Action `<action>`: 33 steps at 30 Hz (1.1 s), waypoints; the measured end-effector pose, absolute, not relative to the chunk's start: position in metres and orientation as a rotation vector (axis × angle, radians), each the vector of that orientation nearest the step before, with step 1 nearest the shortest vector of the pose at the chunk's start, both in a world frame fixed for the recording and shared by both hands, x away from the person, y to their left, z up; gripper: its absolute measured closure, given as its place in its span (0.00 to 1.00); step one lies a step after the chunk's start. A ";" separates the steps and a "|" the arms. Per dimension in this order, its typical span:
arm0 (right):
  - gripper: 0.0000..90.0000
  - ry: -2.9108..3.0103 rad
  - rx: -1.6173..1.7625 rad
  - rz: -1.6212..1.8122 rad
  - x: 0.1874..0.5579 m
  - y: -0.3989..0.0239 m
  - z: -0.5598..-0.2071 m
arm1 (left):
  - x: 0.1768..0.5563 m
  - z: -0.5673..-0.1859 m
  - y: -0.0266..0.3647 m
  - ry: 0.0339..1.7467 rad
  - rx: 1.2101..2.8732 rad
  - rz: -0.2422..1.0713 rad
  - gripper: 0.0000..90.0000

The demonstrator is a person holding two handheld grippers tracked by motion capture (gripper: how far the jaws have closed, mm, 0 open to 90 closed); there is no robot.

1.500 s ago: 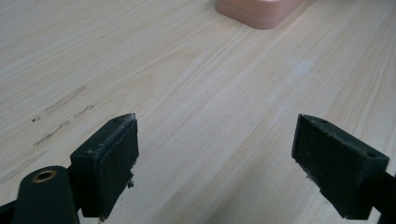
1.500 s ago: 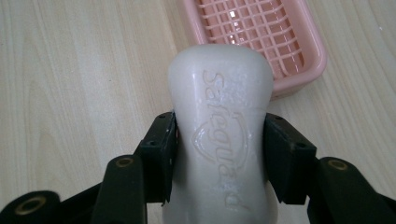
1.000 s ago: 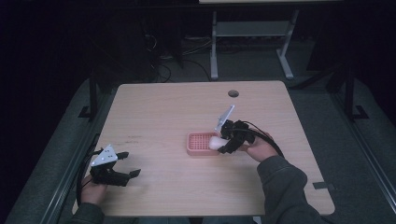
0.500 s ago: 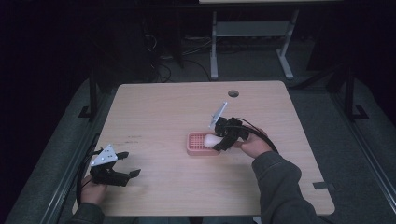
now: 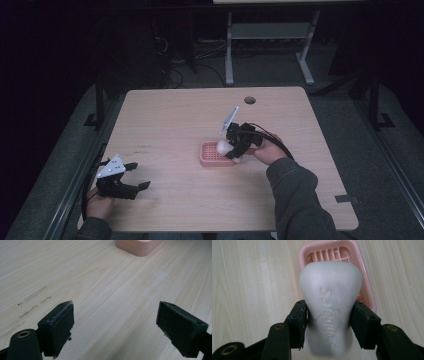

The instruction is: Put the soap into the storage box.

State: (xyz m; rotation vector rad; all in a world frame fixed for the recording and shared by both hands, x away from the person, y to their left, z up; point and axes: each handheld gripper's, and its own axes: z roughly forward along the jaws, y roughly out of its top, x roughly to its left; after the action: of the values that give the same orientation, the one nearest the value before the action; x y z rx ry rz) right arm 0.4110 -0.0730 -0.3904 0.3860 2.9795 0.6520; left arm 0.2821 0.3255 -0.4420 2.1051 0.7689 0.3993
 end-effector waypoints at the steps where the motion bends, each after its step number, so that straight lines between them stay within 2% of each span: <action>1: 0.54 2.986 0.388 0.653 0.412 -0.072 -0.389 | 0.282 -0.442 0.326 0.768 2.105 0.400 0.15; 15: 0.54 2.996 0.353 0.617 0.421 -0.053 -0.387 | 0.282 -0.442 0.326 0.766 2.104 0.402 0.15; 33: 0.54 3.005 0.356 0.569 0.434 -0.030 -0.407 | 0.282 -0.441 0.326 0.766 2.101 0.401 0.16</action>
State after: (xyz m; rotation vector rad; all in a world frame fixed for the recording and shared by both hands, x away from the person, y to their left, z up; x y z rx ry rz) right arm 0.4342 -0.0301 -0.4067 0.3557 3.0045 0.5690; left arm 0.2823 0.3259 -0.4414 2.1010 0.7659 0.4008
